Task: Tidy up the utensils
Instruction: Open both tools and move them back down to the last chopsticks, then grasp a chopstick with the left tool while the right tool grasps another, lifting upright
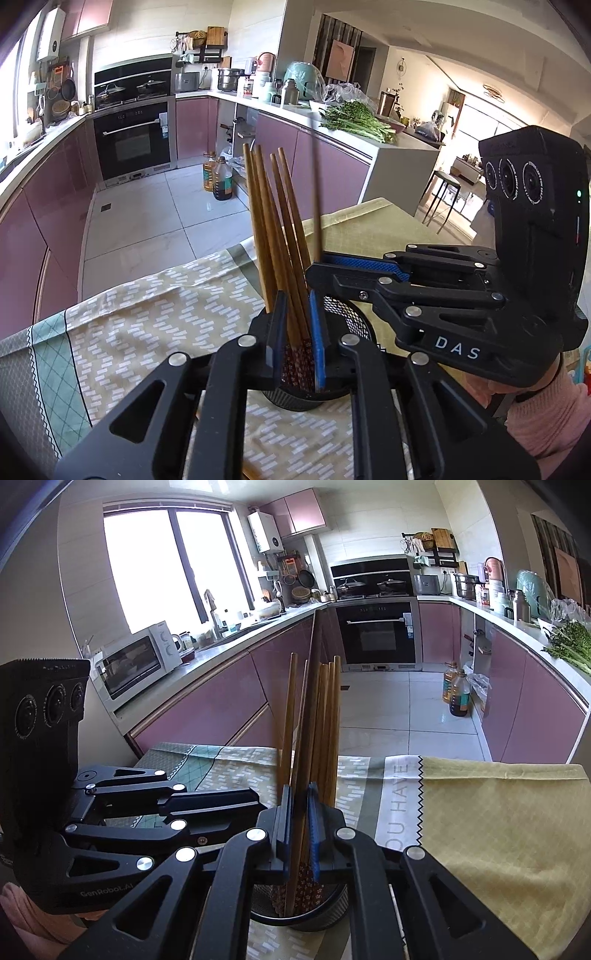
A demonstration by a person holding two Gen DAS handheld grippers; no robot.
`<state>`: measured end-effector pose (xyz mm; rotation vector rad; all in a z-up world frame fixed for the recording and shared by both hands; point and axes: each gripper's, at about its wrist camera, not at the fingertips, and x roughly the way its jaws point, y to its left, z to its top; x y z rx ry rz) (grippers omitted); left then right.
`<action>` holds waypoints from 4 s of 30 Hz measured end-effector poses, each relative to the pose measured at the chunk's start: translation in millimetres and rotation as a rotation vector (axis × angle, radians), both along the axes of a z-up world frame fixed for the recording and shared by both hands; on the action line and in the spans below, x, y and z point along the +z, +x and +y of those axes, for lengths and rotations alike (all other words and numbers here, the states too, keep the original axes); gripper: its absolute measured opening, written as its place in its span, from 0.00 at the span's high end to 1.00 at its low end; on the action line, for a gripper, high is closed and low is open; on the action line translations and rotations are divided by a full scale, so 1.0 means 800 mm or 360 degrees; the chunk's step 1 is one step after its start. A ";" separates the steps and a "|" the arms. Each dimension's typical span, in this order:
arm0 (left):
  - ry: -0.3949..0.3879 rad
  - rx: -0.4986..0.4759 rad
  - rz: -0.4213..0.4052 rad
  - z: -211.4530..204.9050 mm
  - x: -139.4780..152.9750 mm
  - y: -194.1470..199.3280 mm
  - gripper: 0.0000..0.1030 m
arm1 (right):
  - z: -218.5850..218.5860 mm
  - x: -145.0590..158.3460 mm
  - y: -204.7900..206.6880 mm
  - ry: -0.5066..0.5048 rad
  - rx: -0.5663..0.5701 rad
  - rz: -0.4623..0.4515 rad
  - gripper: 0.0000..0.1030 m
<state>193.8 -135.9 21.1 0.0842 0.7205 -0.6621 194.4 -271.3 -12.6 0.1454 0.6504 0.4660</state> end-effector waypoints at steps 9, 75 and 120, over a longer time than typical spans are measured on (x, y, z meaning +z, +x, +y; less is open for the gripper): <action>-0.0050 0.0139 -0.0120 0.049 0.000 -0.038 0.71 | 0.002 -0.001 -0.033 0.0048 0.0056 -0.0044 0.78; 0.0144 0.0437 0.0135 0.143 -0.137 -0.110 0.44 | 0.112 -0.116 -0.109 -0.0174 0.0283 0.0357 0.72; 0.0252 0.0390 0.0277 0.118 -0.155 -0.068 0.74 | 0.139 -0.114 -0.052 -0.0322 0.0242 0.0314 0.79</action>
